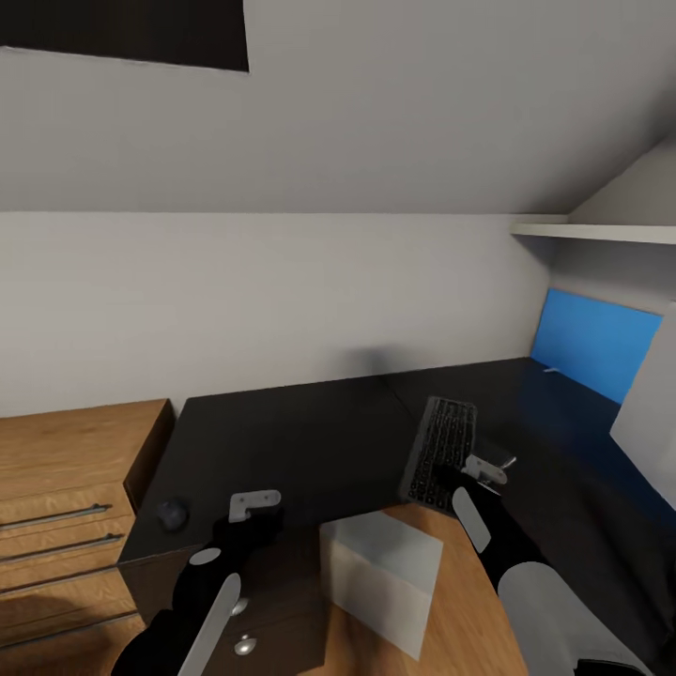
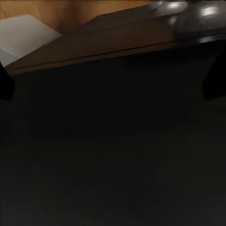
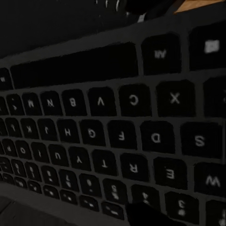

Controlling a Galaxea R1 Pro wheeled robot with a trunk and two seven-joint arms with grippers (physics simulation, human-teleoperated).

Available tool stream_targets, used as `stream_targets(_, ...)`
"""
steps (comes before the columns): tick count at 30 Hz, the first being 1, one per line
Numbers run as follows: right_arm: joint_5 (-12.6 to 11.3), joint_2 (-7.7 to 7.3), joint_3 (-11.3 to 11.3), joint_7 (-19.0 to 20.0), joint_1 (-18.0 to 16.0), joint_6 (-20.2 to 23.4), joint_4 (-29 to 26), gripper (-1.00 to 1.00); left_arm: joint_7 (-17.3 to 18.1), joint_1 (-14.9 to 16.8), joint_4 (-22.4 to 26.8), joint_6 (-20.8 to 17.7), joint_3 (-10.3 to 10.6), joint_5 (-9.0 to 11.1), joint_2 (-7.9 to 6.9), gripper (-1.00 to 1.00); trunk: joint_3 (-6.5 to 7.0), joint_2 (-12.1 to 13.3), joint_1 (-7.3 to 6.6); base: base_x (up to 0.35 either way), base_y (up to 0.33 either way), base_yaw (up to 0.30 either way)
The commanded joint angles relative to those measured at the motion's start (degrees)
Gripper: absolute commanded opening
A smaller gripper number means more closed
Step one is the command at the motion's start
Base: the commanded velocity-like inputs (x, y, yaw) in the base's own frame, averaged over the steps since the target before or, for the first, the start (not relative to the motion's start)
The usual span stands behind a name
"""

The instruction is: In the bedroom, organize the workspace by keeping the computer under the desk, ensuring the monitor is on the desk, placing the keyboard on the desk next to the monitor, placing the mouse on the desk next to the keyboard, moving the folder from the swivel chair onto the desk next to the mouse, stacking the notebook on top of the folder with the pen on top of the notebook, and positioning the swivel chair next to the desk.

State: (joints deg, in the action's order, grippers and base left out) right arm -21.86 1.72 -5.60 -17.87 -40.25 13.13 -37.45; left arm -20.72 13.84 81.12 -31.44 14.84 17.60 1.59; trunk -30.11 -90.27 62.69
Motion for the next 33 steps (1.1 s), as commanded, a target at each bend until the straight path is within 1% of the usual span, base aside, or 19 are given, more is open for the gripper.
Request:
stream_targets(1,-0.5,0.03,-0.1,-0.2,0.0,0.2,-0.2,1.00,-0.5,0.1,0.0,-0.1,0.1,0.6,-0.01,1.00,-0.06,0.0,0.00,0.000,0.000,0.252)
stream_targets(22,-0.5,0.00,-0.1,-0.2,0.0,0.2,-0.1,1.00,-0.5,0.1,-0.5,-0.1,0.3,0.5,-0.01,1.00,-0.06,0.0,0.00,0.000,0.000,0.244)
stream_targets(24,-0.5,0.02,-0.1,-0.2,0.0,0.2,-0.1,1.00,-0.5,0.1,-0.5,-0.1,0.8,0.5,0.00,1.00,-0.06,0.0,0.00,0.000,0.000,0.219)
stream_targets(27,-0.5,0.02,-0.1,-0.2,0.0,0.2,-0.1,1.00,-0.5,0.1,-0.5,-0.1,2.1,0.5,-0.01,1.00,-0.06,0.0,0.00,0.000,0.000,0.213)
stream_targets(33,-0.5,-0.03,-0.1,-0.1,0.0,0.2,-0.1,1.00,-0.5,0.1,-0.6,-0.1,2.9,0.5,-0.01,1.00,-0.06,0.0,0.00,0.000,0.000,0.205)
